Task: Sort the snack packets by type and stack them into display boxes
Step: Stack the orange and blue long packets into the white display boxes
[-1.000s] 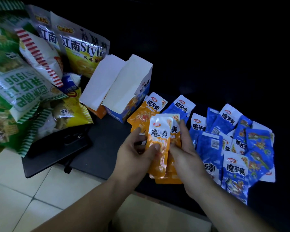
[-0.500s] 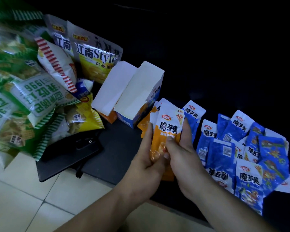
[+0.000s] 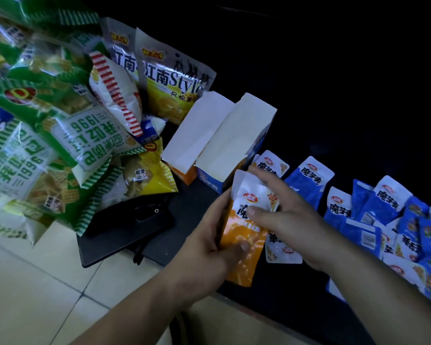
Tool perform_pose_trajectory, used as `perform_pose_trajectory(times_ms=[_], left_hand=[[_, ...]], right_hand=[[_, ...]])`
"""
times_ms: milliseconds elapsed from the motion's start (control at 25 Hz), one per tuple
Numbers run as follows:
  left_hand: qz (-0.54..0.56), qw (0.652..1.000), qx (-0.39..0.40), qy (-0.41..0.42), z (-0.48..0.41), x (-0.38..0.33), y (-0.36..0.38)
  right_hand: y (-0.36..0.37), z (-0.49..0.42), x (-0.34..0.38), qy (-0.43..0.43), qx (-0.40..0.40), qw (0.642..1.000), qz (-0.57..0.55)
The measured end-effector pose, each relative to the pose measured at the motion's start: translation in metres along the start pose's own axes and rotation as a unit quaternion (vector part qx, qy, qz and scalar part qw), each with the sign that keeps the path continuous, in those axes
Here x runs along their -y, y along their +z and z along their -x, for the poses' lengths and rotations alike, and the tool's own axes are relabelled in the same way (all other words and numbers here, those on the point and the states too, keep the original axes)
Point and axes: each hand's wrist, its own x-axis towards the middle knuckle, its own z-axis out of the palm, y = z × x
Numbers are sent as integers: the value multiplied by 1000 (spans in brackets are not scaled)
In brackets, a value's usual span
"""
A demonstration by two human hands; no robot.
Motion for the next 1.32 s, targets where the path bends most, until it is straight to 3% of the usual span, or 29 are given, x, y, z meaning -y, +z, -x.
perform_pose_trajectory(times_ms=[200,360,520,680,760,840,880,960,1000,1040,1160,1320], left_hand=[[11,1000,17,-4,-4,-8,-2],[29,998,13,-58,5,-16,9],[54,998,-7,-39,-2,-17,9],[8,999,-14,-34,-10,-27,1],[-14,999,-5,-43,-16,-33,-1],[-112,993,-30,27,-24,-35,-5],[-206,969,-91,103,-31,-33,-14],[-432,846,-242,199,-50,-27,-39],[-503,800,-267,189,-60,-25,-51],[-542,784,-257,163,-69,-22,-58],[-557,802,-198,93,-83,-14,-55],[-540,807,-206,125,-71,-3,-30]], right_hand=[[-5,-10,-6,32,-11,997,-65],[-11,-8,-6,27,-15,999,-35],[-9,-6,-3,22,-17,999,-40],[-8,-4,1,16,10,999,-42],[-7,-3,2,0,-18,999,-31],[-9,-2,5,-12,-53,997,-51],[-10,-1,7,-19,-68,996,-52],[-15,1,13,-35,-107,993,-35],[-18,1,16,-43,-125,991,-33],[-20,1,18,-49,-137,989,-35],[-21,2,22,-69,-151,986,-27],[-27,6,28,-106,-178,978,-4]])
